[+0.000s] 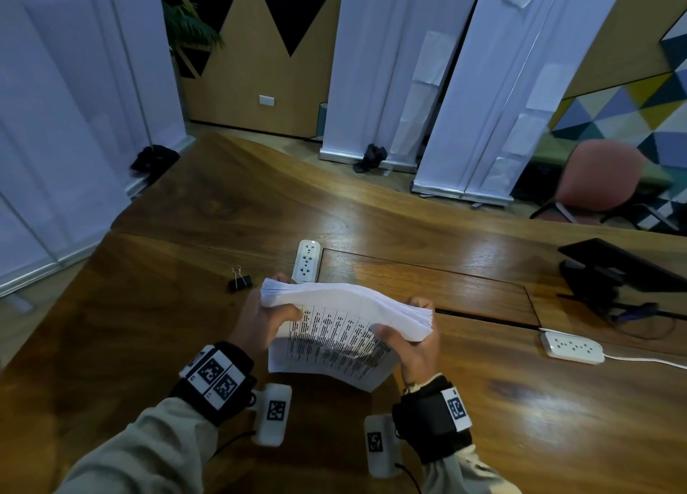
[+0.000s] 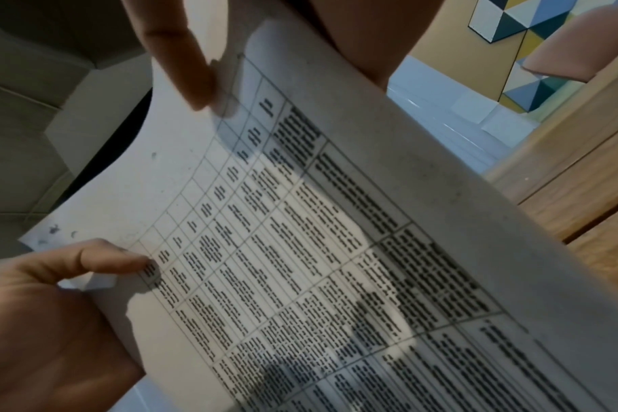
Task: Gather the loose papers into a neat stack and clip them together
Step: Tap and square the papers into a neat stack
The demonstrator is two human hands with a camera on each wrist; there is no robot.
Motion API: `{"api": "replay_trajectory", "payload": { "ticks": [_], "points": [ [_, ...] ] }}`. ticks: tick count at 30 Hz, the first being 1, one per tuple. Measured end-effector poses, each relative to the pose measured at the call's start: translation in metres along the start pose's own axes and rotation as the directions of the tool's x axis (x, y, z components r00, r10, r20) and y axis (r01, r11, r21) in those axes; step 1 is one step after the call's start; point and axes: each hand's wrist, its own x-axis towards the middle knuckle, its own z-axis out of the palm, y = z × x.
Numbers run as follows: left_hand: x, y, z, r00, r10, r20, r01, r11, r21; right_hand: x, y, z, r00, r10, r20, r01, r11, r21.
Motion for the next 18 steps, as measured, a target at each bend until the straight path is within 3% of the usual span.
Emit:
{"api": "replay_trajectory", "payload": {
  "ticks": [5,10,14,18],
  "points": [
    [-0.001,0.006,0.0,0.994,-0.033,-0.107,0.033,0.999,0.002,0.002,-0.009,0.009,1.0,-0.007,0.015,0.007,1.0,0.017],
    [-0.012,0.02,-0.028,0.986,0.062,-0.158,-0.061,0.998,0.013,0.008,-0.026,0.022,0.997,0.027,0.066,-0.037,0.987,0.156],
    [-0.035,0.029,-0.063,0.991,0.036,-0.126,-0.025,0.996,0.085,0.015,-0.03,0.041,0.975,0.115,0.192,-0.168,0.942,0.289],
    [-0.064,0.036,-0.092,0.992,-0.006,-0.124,0.015,0.997,0.07,0.018,-0.02,0.072,0.872,0.263,0.413,-0.423,0.828,0.367]
  ]
}}
